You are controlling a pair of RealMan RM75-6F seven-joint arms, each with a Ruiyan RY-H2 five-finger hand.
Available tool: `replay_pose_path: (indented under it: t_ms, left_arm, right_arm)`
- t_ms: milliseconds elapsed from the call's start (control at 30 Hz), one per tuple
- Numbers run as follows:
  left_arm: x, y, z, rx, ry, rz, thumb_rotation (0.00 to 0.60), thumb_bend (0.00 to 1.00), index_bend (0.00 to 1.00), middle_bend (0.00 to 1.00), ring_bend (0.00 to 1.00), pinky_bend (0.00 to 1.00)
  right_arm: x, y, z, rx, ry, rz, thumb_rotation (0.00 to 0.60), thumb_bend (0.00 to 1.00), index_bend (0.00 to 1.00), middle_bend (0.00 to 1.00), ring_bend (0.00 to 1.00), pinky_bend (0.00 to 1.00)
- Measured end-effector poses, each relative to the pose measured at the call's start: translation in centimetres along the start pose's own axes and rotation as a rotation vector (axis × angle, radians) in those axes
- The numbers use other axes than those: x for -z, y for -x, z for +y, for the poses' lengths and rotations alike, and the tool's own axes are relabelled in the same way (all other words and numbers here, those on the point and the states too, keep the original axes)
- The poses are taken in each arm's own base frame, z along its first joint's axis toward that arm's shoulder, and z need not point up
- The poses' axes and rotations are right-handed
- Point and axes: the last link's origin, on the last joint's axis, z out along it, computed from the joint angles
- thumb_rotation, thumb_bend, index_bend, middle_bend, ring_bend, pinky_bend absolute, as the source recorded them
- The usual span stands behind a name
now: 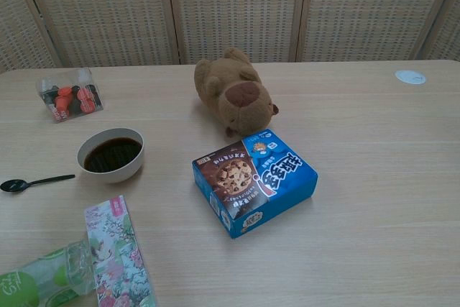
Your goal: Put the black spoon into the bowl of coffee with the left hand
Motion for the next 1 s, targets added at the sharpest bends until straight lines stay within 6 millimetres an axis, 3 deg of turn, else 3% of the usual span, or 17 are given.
replay_pose_path:
  t_ms: [367,1000]
  left_arm:
    - [-3.3,0.9,0.3,-0.03,-0.014,-0.106,0.6,0.69,0.07,0.86,0.76,0.69]
    - [-5.7,2.2,2.0,-0.046,0.008,-0.18,0.6,0.69,0.07,0.86,0.76,0.69]
  right_arm:
    - [0.3,0.0,0.2,0.003,0.01,-0.003,0.6,0.26,0.21,0.12,0.0,0.13]
    - [0.7,-0.1,0.6,0.009,0.032,-0.006,0.6,0.26,0.21,0.12,0.0,0.13]
